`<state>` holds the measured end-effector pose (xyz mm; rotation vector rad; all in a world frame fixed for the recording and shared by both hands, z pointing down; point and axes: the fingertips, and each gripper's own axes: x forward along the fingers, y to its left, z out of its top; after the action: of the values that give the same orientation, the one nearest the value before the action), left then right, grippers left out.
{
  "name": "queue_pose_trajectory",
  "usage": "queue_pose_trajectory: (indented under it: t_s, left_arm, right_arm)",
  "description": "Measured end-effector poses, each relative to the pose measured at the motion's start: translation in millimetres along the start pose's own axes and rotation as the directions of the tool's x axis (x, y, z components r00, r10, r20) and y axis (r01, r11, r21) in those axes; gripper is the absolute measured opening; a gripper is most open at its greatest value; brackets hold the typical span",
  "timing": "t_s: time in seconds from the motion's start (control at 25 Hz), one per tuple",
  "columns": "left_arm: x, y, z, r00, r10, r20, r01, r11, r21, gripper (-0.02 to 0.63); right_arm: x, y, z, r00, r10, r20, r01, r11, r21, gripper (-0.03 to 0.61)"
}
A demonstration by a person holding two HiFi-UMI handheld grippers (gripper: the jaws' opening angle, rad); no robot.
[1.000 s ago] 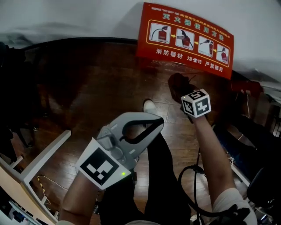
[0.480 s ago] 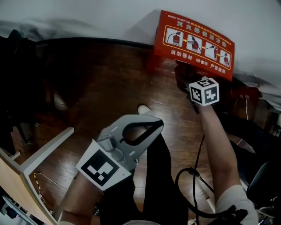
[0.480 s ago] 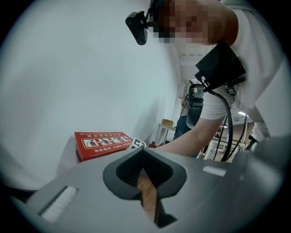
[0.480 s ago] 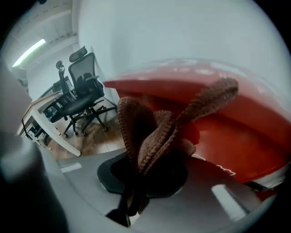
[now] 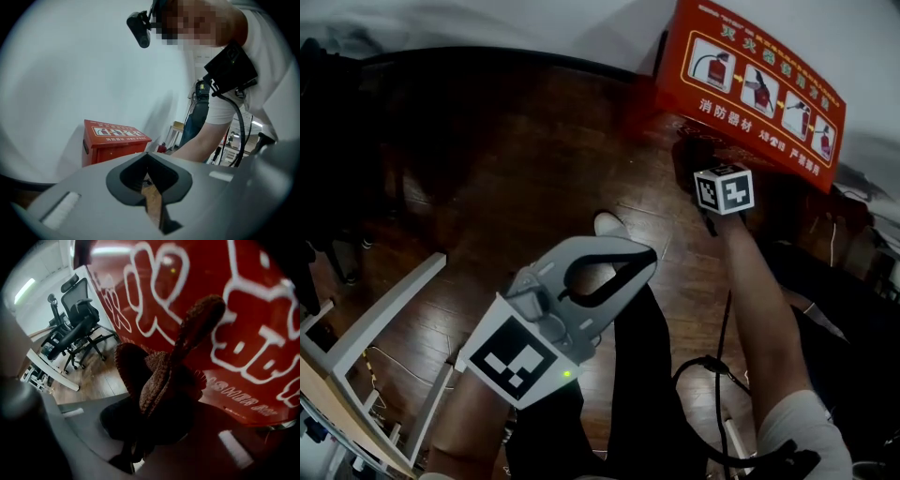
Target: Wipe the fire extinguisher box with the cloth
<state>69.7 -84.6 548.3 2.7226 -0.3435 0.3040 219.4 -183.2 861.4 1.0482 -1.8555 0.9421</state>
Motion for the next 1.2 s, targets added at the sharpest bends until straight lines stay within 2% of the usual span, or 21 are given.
queue_pose_trajectory:
  t_s: [0.16, 0.32, 0.52, 0.68, 0.8, 1.0, 1.2]
  left_arm:
    - [5.4, 10.3, -0.6, 1.0, 0.009, 0.008, -0.009, 1.0, -0.01, 0.0]
    - [2.2, 14.6, 2.3, 1.0, 0.017, 0.009, -0.017, 1.0, -0.009, 0.0]
    - [-11.8, 14.0, 11.8, 0.999, 0.033, 0.014, -0.033, 0.999, 0.004, 0.0]
    - [-26.2, 10.6, 19.9, 0.998, 0.05, 0.029, -0.05, 0.999, 0.006, 0.0]
    - [-38.7, 8.7, 20.3, 0.998, 0.061, 0.034, -0.061, 0.998, 0.005, 0.0]
    - [-48.2, 12.4, 16.7, 0.995, 0.092, 0.05, -0.091, 0.996, -0.017, 0.0]
    - [-54.1, 25.6, 0.1, 0.991, 0.122, 0.051, -0.12, 0.992, -0.042, 0.0]
  right_arm:
    - [22.6, -7.1, -15.8, 0.999, 0.008, -0.038, -0.007, 1.0, 0.023, 0.052]
    - [11.3, 3.8, -15.9, 0.999, 0.027, -0.045, -0.027, 1.0, 0.002, 0.052]
    - [-41.1, 40.6, 15.9, 0.998, 0.05, 0.029, -0.047, 0.995, -0.084, 0.052]
    - [-84.5, 79.3, 52.2, 0.988, 0.1, 0.117, -0.088, 0.991, -0.099, 0.052]
    - [-98.6, 94.8, 80.9, 0.978, 0.104, 0.184, -0.088, 0.992, -0.094, 0.052]
    - [-68.2, 88.7, 94.5, 0.977, 0.087, 0.192, -0.084, 0.996, -0.023, 0.052]
    - [-3.6, 81.6, 74.2, 0.988, 0.082, 0.129, -0.086, 0.996, 0.025, 0.052]
